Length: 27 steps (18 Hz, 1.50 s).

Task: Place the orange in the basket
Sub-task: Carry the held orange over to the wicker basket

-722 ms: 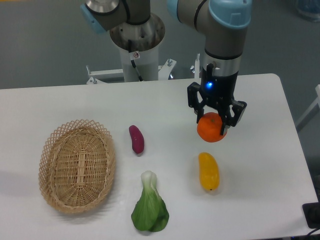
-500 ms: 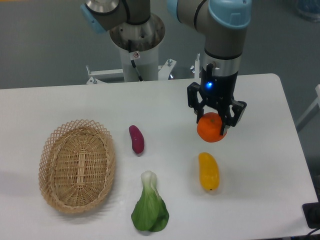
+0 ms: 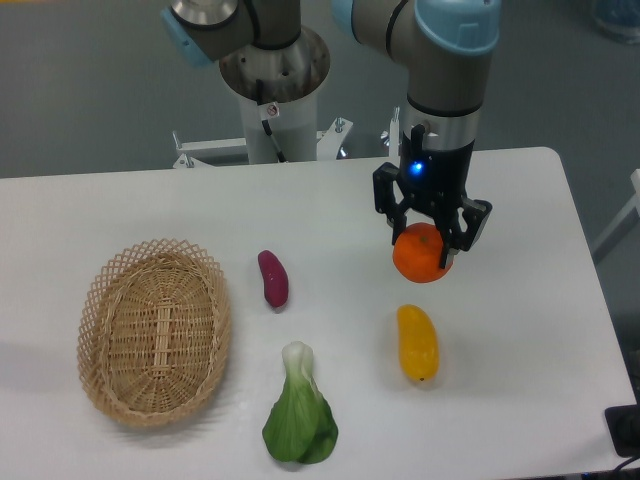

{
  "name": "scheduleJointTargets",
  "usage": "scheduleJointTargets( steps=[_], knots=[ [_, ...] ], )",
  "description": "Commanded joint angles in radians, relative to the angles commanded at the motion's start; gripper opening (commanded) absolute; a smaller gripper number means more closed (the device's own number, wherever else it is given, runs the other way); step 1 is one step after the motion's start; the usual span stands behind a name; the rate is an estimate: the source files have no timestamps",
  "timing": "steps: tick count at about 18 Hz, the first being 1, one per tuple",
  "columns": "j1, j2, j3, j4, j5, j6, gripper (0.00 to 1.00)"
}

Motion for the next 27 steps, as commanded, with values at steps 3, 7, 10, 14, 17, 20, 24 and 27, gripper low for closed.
scheduleJointTargets(
  steps=[3,7,10,14,17,20,24,27],
  knots=[
    [-0.011,0.009,-0.002,0.003,0.002,-0.027,0.56],
    [-0.046,0.006,-0.002,0.009,0.008,-0.095,0.56],
    [-0.096,0.002,-0.008,0.017,0.02,-0.173,0.56],
    [-0.211,-0.021,-0.009,0.087,0.046,-0.423,0.56],
    [-0.328,-0.058,-0.008,0.124,0.138,-0.543,0.56],
    [-0.411,-0.077,-0.006,0.146,0.176,-0.65,0.56],
    [-0.504,-0.097,-0.029,0.152,0.178,-0.745,0.56],
    [-0.541,-0.146,-0.066,0.173,0.182,-0.738,0.56]
  ],
)
